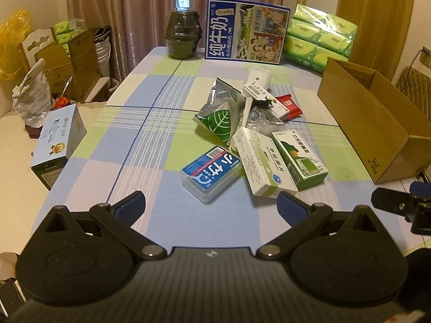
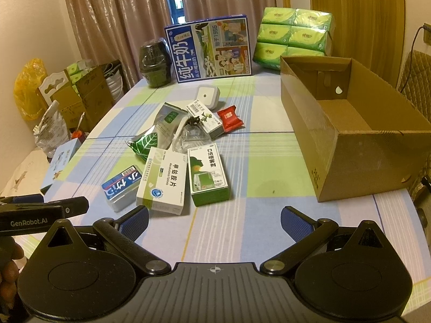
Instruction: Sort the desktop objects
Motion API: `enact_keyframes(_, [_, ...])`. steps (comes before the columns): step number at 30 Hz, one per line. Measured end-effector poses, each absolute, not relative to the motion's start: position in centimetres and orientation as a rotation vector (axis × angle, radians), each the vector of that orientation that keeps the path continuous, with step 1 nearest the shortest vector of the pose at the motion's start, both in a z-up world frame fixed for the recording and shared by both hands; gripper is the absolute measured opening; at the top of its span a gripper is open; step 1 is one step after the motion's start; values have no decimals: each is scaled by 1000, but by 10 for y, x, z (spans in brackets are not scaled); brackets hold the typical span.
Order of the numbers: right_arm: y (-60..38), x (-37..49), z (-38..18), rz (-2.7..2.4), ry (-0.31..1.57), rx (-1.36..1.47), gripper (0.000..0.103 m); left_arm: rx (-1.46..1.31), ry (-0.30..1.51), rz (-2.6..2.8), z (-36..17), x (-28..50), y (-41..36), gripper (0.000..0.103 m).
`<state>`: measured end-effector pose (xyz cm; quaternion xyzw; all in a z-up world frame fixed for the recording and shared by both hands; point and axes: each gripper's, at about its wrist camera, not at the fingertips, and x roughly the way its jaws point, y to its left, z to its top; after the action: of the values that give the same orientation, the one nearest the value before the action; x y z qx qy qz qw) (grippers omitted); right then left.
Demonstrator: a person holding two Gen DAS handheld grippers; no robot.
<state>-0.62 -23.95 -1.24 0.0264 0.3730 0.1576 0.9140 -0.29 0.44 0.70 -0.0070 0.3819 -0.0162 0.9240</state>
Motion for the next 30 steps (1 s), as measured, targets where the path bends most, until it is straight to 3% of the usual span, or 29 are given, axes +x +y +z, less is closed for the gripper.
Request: enact_keyframes(30, [-237, 3, -8, 285, 830, -15, 101, 145, 776, -105, 17, 21, 37, 102])
